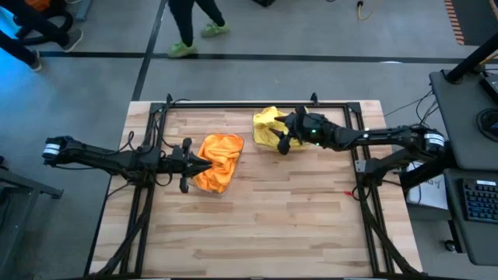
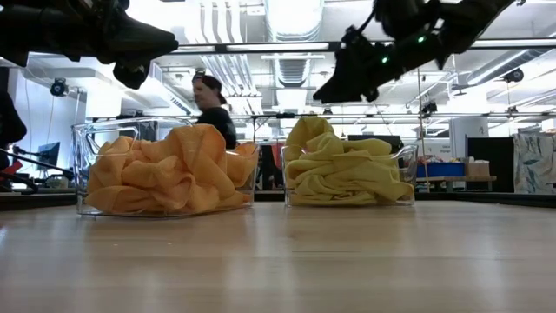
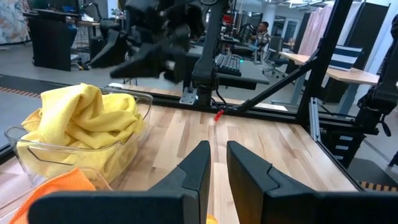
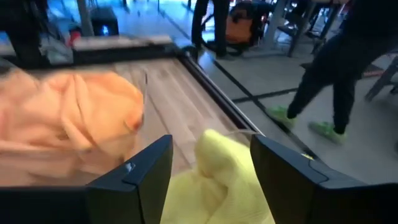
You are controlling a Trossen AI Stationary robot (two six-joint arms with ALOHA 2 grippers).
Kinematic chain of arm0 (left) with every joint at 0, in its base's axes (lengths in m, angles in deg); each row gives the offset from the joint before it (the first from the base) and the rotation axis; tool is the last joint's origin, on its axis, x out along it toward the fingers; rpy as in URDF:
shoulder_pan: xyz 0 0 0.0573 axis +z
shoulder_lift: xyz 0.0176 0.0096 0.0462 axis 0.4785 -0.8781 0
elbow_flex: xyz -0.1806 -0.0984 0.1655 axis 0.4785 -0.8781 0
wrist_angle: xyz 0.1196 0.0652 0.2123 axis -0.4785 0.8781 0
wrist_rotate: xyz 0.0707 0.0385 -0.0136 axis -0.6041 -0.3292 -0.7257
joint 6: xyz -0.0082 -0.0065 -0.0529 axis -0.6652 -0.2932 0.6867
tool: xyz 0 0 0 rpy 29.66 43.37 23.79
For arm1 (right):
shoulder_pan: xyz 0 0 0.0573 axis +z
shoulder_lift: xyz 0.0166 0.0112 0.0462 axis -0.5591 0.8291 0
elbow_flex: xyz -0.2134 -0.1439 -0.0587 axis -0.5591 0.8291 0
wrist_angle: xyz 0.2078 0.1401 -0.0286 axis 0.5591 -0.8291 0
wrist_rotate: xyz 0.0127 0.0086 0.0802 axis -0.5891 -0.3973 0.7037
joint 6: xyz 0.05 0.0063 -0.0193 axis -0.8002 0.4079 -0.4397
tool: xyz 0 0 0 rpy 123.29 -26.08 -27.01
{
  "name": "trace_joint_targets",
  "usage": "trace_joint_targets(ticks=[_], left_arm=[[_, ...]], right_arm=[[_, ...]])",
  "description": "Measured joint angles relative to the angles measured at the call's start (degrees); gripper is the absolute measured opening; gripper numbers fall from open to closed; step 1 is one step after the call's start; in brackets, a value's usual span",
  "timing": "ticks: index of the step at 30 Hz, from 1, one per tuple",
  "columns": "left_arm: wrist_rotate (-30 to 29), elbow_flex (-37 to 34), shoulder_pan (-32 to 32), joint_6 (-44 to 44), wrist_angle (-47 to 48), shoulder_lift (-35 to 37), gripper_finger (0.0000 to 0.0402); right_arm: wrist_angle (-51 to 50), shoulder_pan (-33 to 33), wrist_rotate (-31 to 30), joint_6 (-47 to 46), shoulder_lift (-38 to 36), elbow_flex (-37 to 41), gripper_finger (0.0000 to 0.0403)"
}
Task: Sort microfiber towel by color & place in baskets
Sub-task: Put the yellow microfiber towel into the top right transparent bin
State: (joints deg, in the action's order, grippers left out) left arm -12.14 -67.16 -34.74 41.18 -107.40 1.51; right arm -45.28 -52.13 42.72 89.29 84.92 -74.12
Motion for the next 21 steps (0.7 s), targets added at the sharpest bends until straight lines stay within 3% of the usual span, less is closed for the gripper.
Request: trace_joint_targets(ticks=[7,11,17,21], left_arm=[[0.01,0.00,0.00,0.00,0.04,-0.22,0.0038],[0.01,0.00,-0.01,0.00,0.33,-0.73,0.0038],[0.01,0.00,-0.02,0.01,0.35,-1.26,0.0038],[0.01,0.00,-0.01,0.02,0.33,-1.63,0.0038]], right_arm=[[2.96,-0.18,-8.80,3.56,8.50,-1.73,0.0185],[8.22,-0.15,-7.22,3.34,10.21,-1.87,0.0132],[6.43,-0.78,-5.53,1.58,11.34,-1.86,0.0024],[4.88,-1.20,-5.46,0.78,13.18,-1.82,0.0013]])
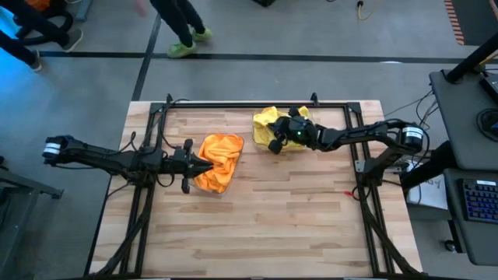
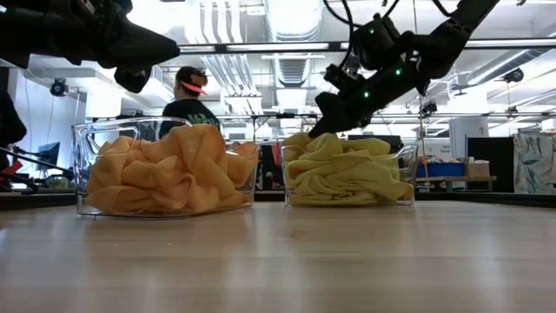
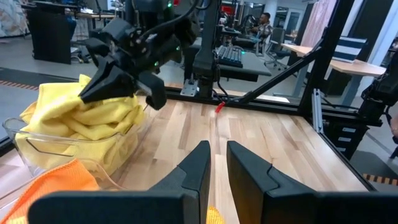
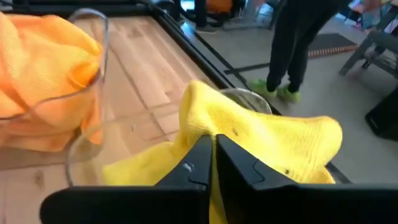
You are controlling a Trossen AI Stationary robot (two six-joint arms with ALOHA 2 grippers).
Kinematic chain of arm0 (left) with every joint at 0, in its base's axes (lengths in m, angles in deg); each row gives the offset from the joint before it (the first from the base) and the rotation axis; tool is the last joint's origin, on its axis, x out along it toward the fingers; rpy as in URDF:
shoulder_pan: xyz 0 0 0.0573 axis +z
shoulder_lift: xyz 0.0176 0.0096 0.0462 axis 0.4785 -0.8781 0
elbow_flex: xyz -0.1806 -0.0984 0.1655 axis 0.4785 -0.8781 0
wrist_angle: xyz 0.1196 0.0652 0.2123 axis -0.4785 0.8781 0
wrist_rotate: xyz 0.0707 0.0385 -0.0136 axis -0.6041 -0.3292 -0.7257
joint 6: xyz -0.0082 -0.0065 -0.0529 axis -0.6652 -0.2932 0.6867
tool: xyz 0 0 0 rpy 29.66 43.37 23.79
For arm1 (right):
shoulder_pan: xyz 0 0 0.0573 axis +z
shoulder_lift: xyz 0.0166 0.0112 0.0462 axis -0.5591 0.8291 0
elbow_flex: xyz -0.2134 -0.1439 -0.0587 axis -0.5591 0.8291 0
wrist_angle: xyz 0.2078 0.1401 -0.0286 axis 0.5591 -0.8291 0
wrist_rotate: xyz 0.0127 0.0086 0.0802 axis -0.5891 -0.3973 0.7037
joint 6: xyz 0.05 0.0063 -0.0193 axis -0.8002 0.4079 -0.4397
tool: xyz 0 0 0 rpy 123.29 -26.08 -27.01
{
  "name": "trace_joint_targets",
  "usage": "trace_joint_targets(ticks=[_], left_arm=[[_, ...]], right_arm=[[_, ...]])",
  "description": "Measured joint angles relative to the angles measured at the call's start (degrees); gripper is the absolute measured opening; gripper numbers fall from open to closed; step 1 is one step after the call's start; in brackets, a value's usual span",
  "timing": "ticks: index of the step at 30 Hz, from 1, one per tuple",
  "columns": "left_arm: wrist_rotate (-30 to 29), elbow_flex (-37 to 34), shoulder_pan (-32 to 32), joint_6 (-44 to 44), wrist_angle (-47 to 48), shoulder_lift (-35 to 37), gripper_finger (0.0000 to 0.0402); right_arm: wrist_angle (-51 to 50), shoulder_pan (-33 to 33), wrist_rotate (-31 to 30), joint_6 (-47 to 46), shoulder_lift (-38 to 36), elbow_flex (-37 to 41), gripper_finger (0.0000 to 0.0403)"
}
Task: Sort microfiber towel by color & place in baskets
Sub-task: Put the yellow microfiber towel into the top right transparent bin
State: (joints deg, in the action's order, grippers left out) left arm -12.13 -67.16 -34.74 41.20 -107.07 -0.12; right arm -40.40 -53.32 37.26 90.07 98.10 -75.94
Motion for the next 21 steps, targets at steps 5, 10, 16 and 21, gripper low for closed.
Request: trace_joint_targets(ticks=[5,10,16,21], left_arm=[[0.00,0.00,0.00,0.32,-0.04,-0.12,0.0038],[0.00,0.00,0.00,0.42,-0.07,-0.14,0.0038],[0.00,0.00,-0.01,0.42,-0.09,-0.14,0.0038],[0.00,0.00,0.00,0.42,-0.09,-0.13,0.0038]], right_arm=[[0.38,-0.51,-0.01,-1.14,2.93,0.01,0.0013],[1.42,-0.49,0.06,-1.14,5.87,0.02,0.0013],[2.88,-0.53,1.24,-2.26,7.77,0.01,0.0013],[3.41,-0.86,1.66,-3.21,9.01,0.03,0.0013]])
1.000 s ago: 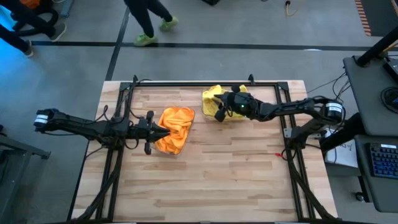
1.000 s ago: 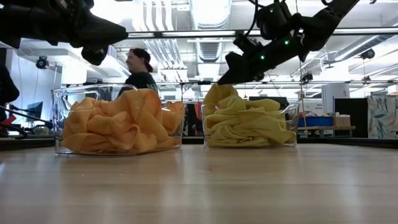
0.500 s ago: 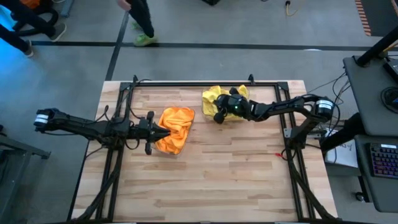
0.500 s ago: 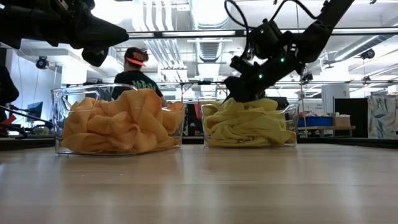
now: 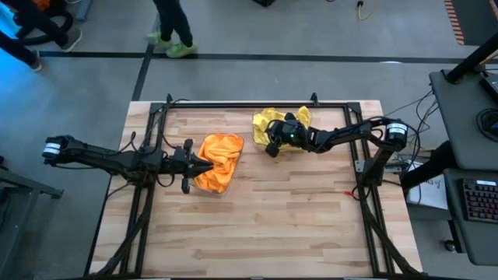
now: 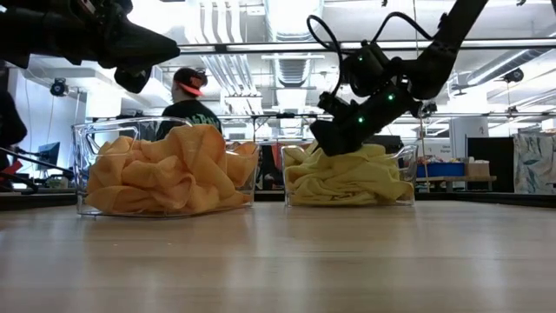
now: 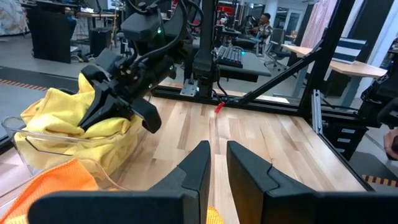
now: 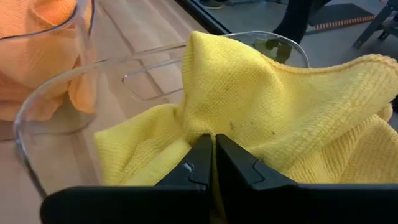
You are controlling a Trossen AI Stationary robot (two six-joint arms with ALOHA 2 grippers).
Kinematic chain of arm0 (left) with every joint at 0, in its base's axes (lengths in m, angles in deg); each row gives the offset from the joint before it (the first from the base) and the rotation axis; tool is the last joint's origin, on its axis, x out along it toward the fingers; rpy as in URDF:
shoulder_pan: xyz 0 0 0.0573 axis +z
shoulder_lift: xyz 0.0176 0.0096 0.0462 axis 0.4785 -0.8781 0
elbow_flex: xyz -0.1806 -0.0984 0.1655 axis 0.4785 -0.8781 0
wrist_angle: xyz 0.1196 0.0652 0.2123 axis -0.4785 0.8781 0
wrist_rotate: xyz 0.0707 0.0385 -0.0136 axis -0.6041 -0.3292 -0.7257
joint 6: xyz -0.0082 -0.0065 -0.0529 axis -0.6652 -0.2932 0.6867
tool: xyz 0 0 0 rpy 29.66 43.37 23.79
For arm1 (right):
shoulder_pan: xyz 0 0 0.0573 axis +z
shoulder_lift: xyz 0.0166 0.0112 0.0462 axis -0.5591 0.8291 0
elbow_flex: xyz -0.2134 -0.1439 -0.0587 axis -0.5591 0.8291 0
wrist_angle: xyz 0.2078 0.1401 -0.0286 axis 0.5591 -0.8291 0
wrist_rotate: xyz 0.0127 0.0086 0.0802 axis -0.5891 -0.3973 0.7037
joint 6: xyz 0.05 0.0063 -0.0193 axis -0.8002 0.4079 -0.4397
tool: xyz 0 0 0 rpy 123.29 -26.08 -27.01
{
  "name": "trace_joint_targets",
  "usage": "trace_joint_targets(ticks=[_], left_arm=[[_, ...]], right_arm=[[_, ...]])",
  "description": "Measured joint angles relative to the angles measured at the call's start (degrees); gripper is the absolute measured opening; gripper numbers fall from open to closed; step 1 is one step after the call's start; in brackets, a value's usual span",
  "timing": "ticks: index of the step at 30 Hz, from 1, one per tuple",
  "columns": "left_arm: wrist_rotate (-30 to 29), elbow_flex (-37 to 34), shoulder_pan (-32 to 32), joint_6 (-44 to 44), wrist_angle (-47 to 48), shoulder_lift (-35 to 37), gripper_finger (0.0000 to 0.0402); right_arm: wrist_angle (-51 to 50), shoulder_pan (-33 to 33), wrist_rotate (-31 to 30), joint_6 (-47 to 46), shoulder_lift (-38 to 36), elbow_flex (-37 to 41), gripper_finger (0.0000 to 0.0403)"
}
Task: Sort microfiber towel by color & place in baskets
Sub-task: Put the yellow microfiber towel into the top right transparent bin
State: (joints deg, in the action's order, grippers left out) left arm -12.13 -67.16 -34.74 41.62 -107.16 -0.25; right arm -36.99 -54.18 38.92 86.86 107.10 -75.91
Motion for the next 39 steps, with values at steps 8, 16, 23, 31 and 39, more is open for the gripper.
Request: trace_joint_targets(ticks=[8,16,23,31,39], left_arm=[[0.00,0.00,0.00,0.02,-0.04,-0.07,0.0038],[0.00,0.00,-0.01,0.02,-0.02,-0.07,0.0038],[0.00,0.00,0.00,0.26,-0.05,-0.07,0.0038],[0.00,0.00,0.00,0.28,-0.06,-0.07,0.0038],[0.00,0.00,0.00,0.90,-0.07,0.09,0.0038]], right_arm=[[0.65,-0.85,2.36,-1.47,1.44,0.00,0.0013],[0.28,-1.12,2.35,-1.28,-0.84,0.04,0.0013],[-1.01,-1.09,2.37,-1.49,-4.43,0.05,0.0015],[-3.11,-1.09,2.20,-2.89,-6.24,0.07,0.0089],[-10.81,-0.82,2.40,-5.96,-13.10,0.07,0.0165]])
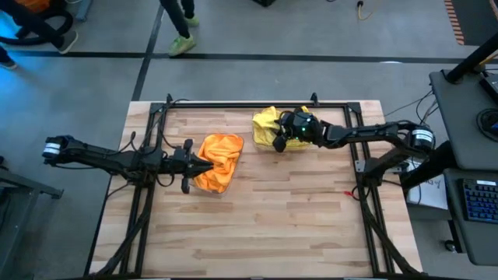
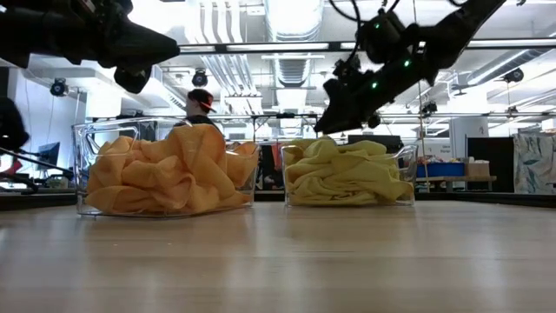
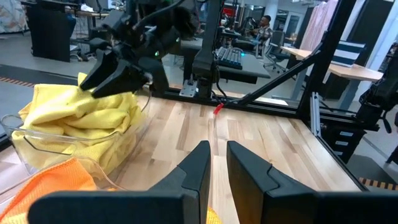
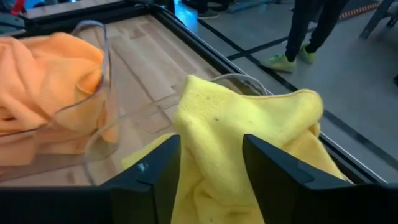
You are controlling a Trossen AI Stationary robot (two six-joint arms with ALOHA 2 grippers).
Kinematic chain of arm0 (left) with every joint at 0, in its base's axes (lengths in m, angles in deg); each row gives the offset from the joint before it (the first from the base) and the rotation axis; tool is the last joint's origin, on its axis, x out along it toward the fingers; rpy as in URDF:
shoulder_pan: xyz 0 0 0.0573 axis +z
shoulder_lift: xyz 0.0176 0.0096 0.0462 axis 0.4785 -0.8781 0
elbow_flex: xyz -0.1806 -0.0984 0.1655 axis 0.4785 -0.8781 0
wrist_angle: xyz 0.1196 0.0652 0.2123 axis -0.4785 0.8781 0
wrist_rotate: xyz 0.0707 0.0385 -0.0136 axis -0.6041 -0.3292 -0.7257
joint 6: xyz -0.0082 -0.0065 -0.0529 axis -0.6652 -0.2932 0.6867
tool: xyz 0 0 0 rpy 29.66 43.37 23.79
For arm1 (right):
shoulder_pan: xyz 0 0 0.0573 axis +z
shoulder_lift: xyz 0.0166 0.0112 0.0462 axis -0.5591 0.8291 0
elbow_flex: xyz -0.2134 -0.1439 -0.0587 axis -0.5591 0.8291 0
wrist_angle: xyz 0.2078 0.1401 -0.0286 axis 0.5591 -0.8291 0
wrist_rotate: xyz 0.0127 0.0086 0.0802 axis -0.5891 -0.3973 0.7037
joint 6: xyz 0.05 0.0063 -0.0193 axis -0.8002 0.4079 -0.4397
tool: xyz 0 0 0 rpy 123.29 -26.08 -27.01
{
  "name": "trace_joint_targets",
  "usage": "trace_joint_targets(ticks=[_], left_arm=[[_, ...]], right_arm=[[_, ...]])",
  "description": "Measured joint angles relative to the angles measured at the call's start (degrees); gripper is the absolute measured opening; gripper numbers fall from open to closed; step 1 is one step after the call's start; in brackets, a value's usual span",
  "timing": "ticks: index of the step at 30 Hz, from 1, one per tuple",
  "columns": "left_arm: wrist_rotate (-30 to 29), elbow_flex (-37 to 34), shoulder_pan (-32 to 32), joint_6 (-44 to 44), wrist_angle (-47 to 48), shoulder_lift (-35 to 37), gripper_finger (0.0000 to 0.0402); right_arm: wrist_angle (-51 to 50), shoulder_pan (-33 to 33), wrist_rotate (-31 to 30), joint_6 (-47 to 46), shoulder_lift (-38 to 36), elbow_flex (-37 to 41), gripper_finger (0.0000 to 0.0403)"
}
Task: Sort microfiber towel by color & place in baskets
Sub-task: Put the yellow microfiber towel into the top right transparent bin, then return to Home Position
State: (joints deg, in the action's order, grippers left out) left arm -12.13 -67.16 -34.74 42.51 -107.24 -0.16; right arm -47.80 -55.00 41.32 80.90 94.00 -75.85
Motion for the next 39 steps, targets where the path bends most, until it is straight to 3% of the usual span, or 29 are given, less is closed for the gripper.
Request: trace_joint_targets(ticks=[10,24,31,39], left_arm=[[2.40,0.00,0.00,-3.45,0.75,6.25,0.0038],[6.65,-1.15,-0.02,-6.10,11.24,24.44,0.0038],[6.36,-9.43,-0.01,-6.04,7.59,30.47,0.0038],[5.55,-13.86,0.04,-6.72,8.70,39.10,0.0038]], right_arm=[[-7.00,5.19,-0.04,-1.05,-12.36,1.04,0.0182],[4.41,25.55,-6.02,5.57,-28.52,13.94,0.0158],[10.66,26.76,-6.08,6.28,-37.14,23.09,0.0149],[11.67,26.78,-2.56,2.34,-50.61,32.61,0.0144]])
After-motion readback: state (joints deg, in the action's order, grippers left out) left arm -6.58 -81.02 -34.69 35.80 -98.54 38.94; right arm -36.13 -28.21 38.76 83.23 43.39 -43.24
